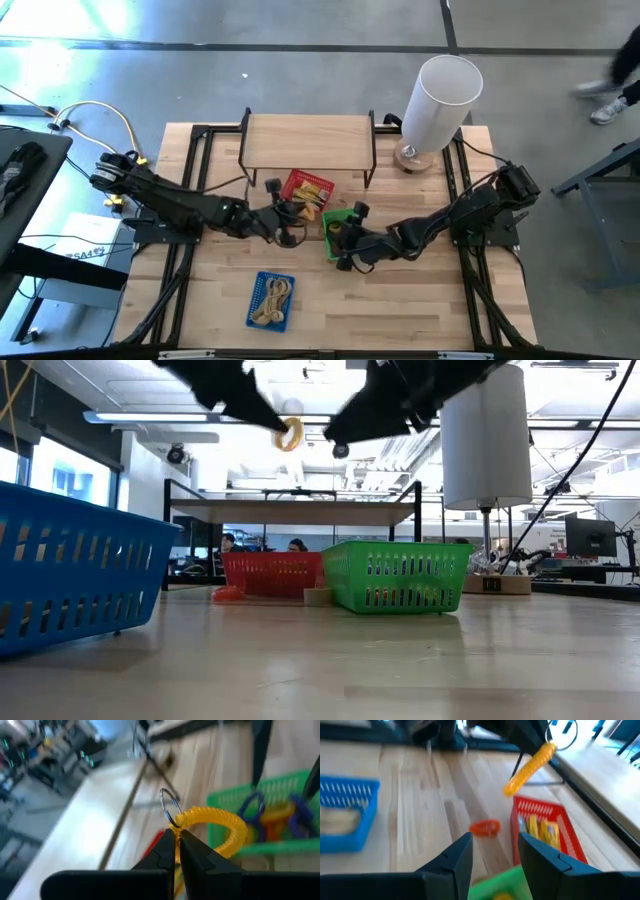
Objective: Pick & Place Office Desk Supplies
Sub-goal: Put the yellow spring keychain into the green bin
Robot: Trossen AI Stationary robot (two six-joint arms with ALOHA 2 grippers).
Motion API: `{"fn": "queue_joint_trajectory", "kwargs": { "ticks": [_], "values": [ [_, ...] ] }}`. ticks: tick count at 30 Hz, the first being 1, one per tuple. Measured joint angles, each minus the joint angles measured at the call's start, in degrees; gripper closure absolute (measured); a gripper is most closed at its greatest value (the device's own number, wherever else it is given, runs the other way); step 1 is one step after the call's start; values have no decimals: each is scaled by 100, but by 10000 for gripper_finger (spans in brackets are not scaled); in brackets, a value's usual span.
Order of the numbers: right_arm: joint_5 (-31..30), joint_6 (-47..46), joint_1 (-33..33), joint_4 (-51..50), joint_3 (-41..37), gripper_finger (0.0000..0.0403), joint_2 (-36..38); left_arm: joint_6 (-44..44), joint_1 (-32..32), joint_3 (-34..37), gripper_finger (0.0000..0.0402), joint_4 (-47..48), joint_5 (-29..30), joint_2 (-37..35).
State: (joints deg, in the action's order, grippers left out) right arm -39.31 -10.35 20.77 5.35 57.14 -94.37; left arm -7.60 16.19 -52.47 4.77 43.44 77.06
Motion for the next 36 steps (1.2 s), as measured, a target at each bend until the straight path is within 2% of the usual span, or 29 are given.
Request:
{"fn": "queue_joint_trajectory", "kwargs": {
  "ticks": [3,8,10,12,16,24,29,32,36],
  "values": [
    [-108,-8,-15,447,0,257,0,-334,24,0,397,-463,-2,0],
    [-925,-432,-14,734,0,257,0,-458,-4,0,397,-687,0,0],
    [-1001,-615,-25,792,0,257,0,-458,-30,0,397,-690,0,0],
    [-837,-627,-71,909,0,257,0,-428,-42,0,397,-701,-1,0],
    [-116,-596,-223,1065,0,257,0,-414,-77,0,397,-839,-7,0],
    [-75,-580,-516,1314,0,257,0,-406,-93,0,397,-1063,-132,0],
    [40,-220,-554,1450,0,258,0,-399,-157,0,397,-1085,-139,0],
    [90,-38,-550,1516,0,273,0,-350,-225,0,397,-1108,-256,43],
    [92,16,-550,1503,0,323,-2,-314,-311,2,397,-1139,-411,226]
  ]
}}
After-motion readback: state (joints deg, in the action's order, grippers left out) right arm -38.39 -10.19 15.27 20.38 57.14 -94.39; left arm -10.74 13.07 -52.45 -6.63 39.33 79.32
